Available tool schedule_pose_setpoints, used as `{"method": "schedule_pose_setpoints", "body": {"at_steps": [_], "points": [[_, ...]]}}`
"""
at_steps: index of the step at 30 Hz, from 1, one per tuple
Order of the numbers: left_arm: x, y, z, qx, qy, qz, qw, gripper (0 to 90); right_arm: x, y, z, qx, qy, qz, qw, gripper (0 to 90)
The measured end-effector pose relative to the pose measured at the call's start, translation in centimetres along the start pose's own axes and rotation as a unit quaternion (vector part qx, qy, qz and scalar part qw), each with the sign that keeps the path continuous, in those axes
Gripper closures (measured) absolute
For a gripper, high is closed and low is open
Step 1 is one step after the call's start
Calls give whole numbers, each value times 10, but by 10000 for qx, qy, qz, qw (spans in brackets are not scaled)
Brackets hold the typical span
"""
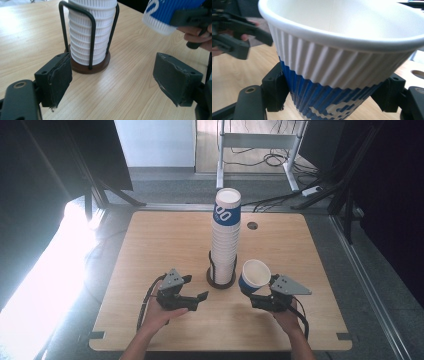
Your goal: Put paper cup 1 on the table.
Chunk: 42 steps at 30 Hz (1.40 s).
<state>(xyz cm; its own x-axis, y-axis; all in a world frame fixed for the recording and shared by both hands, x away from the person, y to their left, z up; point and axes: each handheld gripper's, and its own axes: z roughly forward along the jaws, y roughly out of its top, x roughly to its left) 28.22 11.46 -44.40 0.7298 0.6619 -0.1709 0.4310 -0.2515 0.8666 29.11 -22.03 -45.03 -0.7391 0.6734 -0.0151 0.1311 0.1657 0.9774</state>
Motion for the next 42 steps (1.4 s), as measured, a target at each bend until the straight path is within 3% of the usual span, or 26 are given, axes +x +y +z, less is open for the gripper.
{"method": "schedule_pose_setpoints", "body": {"at_steps": [13,23,32,42], "points": [[1,-3,5,134,-66,-48,9999,164,-41,-10,-14,50,-766,337,9965,251],[1,-4,7,248,-105,-4,9996,166,-62,-22,-16,346,-1259,355,9908,251],[1,-6,7,295,-97,-2,9995,167,-82,-31,-19,689,-1661,512,9824,251],[1,-7,9,341,-102,-9,9994,168,-94,-42,-18,1074,-1968,611,9726,250]]}}
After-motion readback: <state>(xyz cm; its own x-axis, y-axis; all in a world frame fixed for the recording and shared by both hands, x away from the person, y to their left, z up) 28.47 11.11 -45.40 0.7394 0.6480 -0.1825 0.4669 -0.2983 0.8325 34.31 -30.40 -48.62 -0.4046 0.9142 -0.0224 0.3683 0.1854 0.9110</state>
